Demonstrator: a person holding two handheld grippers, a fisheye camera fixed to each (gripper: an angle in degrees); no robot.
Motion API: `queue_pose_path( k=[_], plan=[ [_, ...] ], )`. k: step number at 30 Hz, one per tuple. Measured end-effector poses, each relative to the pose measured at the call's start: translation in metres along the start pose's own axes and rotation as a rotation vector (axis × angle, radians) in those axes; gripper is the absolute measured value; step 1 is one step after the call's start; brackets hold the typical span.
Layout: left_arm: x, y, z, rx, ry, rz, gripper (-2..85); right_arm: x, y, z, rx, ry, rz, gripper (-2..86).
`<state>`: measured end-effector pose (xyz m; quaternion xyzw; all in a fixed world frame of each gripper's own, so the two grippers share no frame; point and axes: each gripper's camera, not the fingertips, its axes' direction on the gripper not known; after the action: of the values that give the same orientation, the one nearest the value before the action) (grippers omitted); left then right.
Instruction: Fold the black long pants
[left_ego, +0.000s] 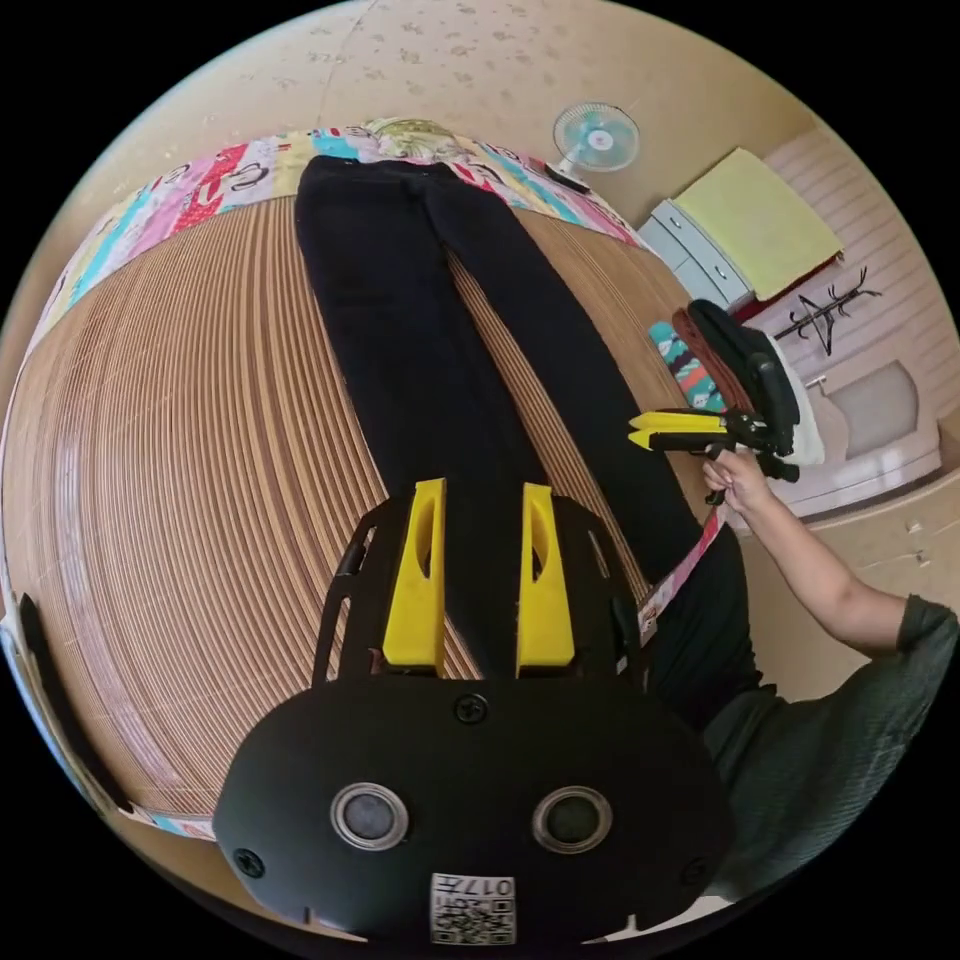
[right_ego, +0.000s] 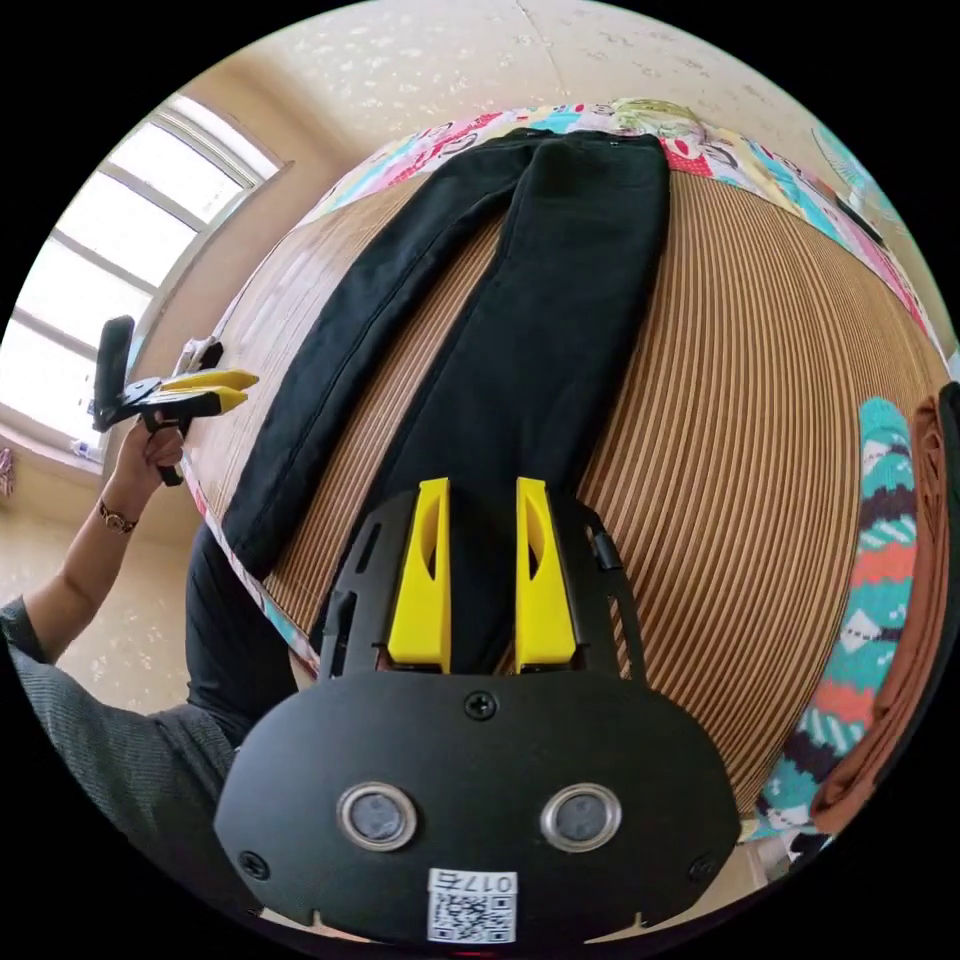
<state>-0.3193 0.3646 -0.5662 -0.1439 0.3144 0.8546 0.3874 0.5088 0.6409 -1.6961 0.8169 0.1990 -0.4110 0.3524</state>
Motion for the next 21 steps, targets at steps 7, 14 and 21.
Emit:
queue_pose_path(
  k=[7, 14, 21],
  plan=[
    [0.031, 0.104, -0.024, 0.070, -0.110, 0.016, 13.0, -0.023, 0.117, -0.037, 0.247, 0.265, 0.145, 13.4],
    [0.032, 0.154, 0.014, -0.064, 0.007, 0.010, 13.6, -0.005, 0.149, -0.027, 0.032, 0.238, 0.229, 11.7],
    [0.069, 0.213, 0.015, -0.132, -0.137, -0.045, 7.6, 0.035, 0.229, -0.078, 0.096, -0.029, 0.357, 4.3]
  ],
)
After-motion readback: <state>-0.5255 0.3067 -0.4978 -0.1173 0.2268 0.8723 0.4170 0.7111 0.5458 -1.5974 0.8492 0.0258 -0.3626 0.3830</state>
